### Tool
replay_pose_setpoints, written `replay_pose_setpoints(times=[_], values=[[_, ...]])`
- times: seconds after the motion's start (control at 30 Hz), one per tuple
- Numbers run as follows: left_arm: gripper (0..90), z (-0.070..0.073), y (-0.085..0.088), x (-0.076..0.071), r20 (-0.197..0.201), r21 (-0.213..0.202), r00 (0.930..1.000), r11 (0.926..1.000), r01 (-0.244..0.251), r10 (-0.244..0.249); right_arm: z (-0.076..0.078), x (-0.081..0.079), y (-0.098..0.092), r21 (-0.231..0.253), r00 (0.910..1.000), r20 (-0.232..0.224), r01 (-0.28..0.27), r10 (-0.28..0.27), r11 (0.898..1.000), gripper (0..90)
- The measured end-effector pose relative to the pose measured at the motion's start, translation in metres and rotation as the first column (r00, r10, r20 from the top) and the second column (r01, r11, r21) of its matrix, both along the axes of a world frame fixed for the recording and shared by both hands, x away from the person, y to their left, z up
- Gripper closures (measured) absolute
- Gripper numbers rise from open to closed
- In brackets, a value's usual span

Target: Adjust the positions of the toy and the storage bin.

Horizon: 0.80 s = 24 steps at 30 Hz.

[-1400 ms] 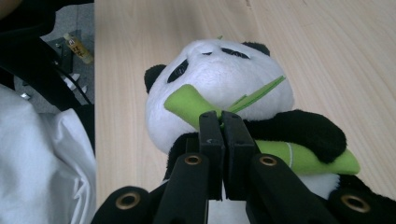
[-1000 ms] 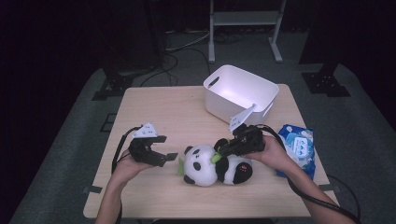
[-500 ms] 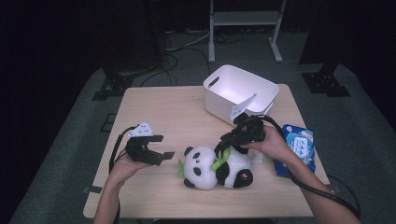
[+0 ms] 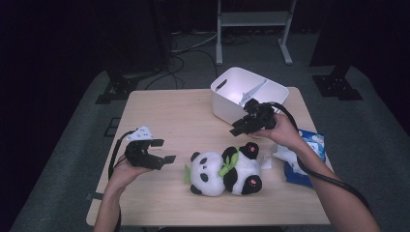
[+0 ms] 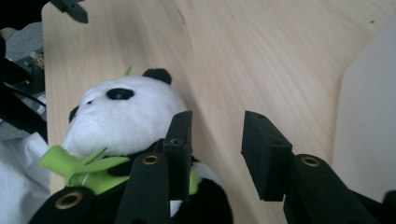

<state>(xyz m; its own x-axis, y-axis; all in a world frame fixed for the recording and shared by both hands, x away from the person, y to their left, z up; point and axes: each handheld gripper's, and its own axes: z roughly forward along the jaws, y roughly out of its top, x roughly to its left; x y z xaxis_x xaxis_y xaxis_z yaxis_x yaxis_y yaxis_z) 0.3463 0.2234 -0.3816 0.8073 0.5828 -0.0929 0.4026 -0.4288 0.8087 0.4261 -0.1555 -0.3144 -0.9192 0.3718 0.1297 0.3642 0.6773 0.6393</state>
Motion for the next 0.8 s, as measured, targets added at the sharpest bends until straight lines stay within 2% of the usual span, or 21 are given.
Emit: replay_pose_setpoints(times=[0.43,0.5,0.8], values=[[15.7,-0.001,0.010,0.000,-0.006,-0.016,0.9997,0.9996,-0.025,0.025,0.015,0.044,-0.005,-0.010,0.9984,0.019,0.053,-0.053,0.999,60.4],[15.7,-0.001,0.012,0.000,-0.009,-0.024,0.9995,0.9993,-0.029,0.029,0.017,0.052,-0.007,-0.007,0.9979,0.009,0.063,-0.063,0.998,60.0],[12.4,-0.003,0.016,0.005,-0.023,-0.031,0.9990,0.9987,-0.040,0.040,0.019,0.071,-0.006,-0.013,0.9977,0.005,0.067,-0.067,0.998,59.9]])
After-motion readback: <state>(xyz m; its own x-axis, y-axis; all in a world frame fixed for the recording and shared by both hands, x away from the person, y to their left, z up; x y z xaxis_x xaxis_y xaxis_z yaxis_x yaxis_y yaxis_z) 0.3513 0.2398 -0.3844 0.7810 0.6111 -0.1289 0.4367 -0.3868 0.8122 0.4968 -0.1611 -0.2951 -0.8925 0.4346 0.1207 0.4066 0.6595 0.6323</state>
